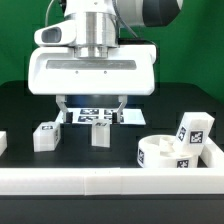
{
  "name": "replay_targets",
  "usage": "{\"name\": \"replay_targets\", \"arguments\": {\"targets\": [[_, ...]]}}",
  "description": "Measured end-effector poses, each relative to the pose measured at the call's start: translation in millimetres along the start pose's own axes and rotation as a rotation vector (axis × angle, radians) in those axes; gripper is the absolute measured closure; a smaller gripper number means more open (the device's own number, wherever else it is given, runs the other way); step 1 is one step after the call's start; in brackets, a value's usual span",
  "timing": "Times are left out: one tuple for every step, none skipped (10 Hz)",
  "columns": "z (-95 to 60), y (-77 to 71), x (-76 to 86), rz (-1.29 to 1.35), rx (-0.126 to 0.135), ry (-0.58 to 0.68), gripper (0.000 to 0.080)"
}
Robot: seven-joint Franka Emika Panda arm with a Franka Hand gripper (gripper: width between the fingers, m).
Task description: Assemble stool
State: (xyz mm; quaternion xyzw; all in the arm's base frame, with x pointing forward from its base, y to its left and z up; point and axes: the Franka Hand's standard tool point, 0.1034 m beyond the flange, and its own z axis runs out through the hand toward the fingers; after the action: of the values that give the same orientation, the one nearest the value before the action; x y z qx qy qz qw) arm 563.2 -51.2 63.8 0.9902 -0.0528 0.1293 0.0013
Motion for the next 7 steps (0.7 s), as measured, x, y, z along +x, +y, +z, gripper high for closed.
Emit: {"name": "replay_targets", "arguments": {"targets": [[0.4,-0.6,-0.8,0.001,0.002,-0.006,0.0151],[3.2,-8.9,-9.3,0.021,0.042,-0.114,0.0151],[2.2,-10.5,-6.9,0.043,0.062,-0.18,0.0151],[3.2,-7.6,-6.7,0.083,0.065,-0.215,0.0151],[3.2,-10.0,-17.0,0.104,0.073,-0.316,0.0151],[2.8,-12.5,-19.7,0.115,0.078,-0.384,0.0151],[4.3,-15.1,-21.2,0.133,0.08,-0.426,0.0151]]}}
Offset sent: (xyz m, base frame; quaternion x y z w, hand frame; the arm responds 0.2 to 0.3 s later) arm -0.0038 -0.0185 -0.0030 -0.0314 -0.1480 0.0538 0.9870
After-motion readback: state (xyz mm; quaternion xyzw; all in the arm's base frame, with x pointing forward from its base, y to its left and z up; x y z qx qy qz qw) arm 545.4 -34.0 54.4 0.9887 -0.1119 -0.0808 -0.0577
